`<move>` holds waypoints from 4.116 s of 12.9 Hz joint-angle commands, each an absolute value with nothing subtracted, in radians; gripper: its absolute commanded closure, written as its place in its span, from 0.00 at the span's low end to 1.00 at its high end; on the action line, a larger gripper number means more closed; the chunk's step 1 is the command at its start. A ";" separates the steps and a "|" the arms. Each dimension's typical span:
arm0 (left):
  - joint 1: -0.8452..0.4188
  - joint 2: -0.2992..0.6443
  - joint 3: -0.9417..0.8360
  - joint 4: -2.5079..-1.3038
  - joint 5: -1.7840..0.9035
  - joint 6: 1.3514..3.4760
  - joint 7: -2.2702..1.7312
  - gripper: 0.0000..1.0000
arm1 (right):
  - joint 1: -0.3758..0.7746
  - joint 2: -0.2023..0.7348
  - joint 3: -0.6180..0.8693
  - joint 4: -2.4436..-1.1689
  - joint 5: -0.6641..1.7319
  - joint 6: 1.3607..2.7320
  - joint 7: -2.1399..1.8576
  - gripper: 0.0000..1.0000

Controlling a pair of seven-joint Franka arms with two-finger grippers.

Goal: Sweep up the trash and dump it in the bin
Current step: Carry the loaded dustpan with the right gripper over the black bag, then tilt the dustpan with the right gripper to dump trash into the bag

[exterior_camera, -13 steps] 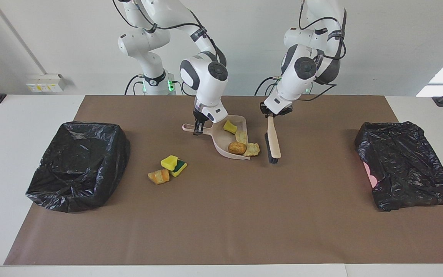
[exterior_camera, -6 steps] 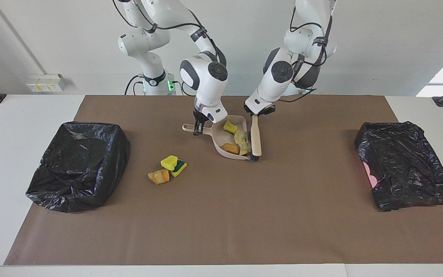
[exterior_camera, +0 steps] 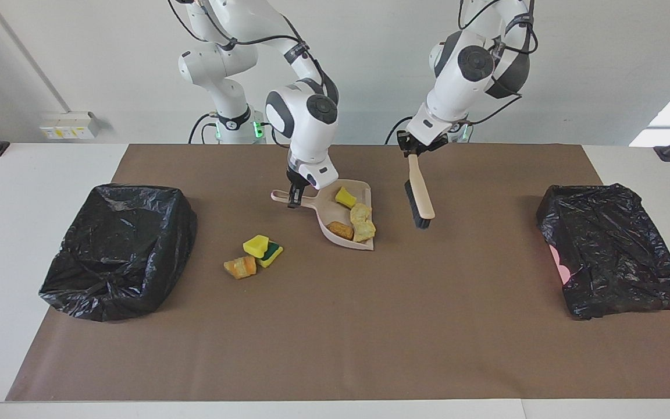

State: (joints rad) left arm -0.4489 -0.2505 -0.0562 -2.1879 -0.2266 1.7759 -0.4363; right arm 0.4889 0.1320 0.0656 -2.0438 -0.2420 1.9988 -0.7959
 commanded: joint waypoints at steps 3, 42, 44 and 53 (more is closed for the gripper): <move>-0.521 -0.331 -0.086 -2.302 -0.209 1.874 -0.485 1.00 | 0.388 0.097 0.071 -1.936 -0.252 1.899 -0.948 1.00; -0.556 -0.135 -0.071 -2.232 -0.127 2.013 -0.746 0.00 | -0.283 0.040 0.060 -1.828 -1.110 2.036 -1.572 1.00; -0.464 -0.159 -0.069 -2.226 -0.107 1.996 -0.685 0.00 | -0.253 0.015 0.060 -1.864 -1.170 2.042 -1.551 1.00; -0.131 -0.190 -0.069 -2.168 -0.046 1.873 -0.122 0.00 | -0.235 -0.046 0.067 -1.842 -1.233 2.059 -1.675 1.00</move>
State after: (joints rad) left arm -0.1588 -0.1692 -0.0555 -2.2120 -0.0817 1.9479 -0.2054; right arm -0.2336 -0.0031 0.0649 -1.8305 -1.2002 2.0486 -1.6237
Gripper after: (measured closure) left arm 0.000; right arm 0.683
